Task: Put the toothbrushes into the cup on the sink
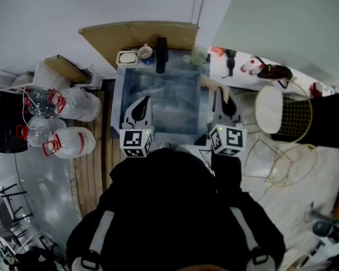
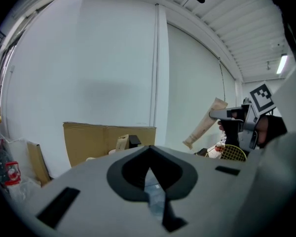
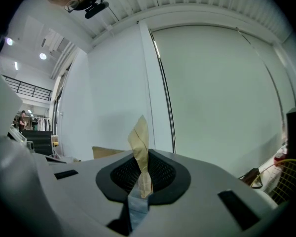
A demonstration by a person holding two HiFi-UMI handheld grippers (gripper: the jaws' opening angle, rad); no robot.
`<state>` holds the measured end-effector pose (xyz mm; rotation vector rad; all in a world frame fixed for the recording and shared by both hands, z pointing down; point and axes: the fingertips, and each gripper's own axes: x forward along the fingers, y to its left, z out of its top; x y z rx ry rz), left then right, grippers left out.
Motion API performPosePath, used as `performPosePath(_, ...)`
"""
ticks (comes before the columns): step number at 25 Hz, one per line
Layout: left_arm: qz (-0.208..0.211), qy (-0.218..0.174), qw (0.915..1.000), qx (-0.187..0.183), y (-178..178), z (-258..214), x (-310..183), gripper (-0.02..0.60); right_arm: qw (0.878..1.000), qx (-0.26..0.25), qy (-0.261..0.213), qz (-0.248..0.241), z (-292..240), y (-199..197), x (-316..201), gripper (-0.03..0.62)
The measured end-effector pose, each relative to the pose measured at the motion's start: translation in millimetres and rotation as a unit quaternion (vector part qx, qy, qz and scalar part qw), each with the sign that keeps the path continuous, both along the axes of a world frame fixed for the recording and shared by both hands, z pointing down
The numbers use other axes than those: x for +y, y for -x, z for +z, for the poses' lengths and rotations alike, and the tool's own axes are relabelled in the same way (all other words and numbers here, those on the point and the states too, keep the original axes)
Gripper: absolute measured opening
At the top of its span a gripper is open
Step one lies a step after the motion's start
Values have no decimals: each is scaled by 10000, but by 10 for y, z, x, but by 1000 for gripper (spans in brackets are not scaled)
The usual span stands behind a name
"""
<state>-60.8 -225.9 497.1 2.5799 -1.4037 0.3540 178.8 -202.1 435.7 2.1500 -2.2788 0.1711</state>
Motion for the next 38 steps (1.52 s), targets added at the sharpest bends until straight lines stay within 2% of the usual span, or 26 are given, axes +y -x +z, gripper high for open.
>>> performPosePath(11, -19, -7, 9999, -99, 9, 57, 122, 2, 9989, -186, -271, 322, 23, -355, -750, 29)
performPosePath(24, -38, 6, 9998, -191, 17, 59, 171, 2, 9977, -519, 20, 442, 322, -394, -1399, 29)
performPosePath(38, 92, 75, 9995, -298, -15, 108, 239, 2, 9938, -672, 614, 644, 876, -525, -1707, 28)
